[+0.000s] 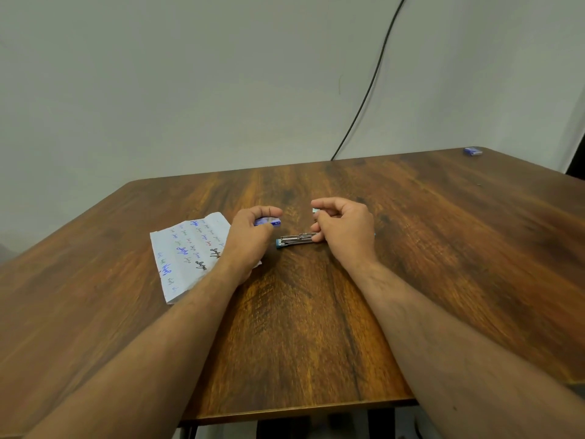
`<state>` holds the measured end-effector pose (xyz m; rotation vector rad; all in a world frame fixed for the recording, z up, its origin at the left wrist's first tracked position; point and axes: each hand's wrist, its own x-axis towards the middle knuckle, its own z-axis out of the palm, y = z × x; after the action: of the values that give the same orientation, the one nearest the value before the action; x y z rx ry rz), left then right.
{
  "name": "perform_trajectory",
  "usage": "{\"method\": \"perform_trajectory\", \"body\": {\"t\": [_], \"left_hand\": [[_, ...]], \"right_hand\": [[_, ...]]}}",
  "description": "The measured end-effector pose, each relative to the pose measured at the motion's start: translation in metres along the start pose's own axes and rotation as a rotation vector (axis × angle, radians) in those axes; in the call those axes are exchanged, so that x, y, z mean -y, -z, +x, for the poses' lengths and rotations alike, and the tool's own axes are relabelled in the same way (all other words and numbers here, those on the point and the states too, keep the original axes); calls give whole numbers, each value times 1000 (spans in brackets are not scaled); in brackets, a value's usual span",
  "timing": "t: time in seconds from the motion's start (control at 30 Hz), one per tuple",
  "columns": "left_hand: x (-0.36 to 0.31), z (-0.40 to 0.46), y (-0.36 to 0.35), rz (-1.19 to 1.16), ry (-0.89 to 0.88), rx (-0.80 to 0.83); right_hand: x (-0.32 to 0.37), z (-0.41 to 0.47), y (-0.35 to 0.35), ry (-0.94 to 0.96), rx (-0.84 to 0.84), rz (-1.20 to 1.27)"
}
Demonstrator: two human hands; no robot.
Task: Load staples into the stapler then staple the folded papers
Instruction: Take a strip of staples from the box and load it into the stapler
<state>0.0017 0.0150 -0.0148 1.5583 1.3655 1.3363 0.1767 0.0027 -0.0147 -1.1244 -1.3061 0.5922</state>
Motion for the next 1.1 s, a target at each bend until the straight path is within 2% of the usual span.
{"method": "perform_trajectory", "body": {"t": [0.23,0.37,0.63,0.77,0.83,1.1], "left_hand": [[-9,18,-8,104,-63,113],[-12,33,-24,141,-78,101],[-14,48,-35,300,9,211],[-13,38,-27,301,-70,102],[-13,32,-21,323,-72,103],[-16,-3,1,733,-118,211]], "right_hand": [[-3,3,0,12,9,12],[-3,5,-1,15,1,15],[-6,8,-1,24,-35,9],[-8,9,-1,21,-48,-20],[-10,9,-2,26,-47,-55],[-5,6,-6,96,33,-207]]}}
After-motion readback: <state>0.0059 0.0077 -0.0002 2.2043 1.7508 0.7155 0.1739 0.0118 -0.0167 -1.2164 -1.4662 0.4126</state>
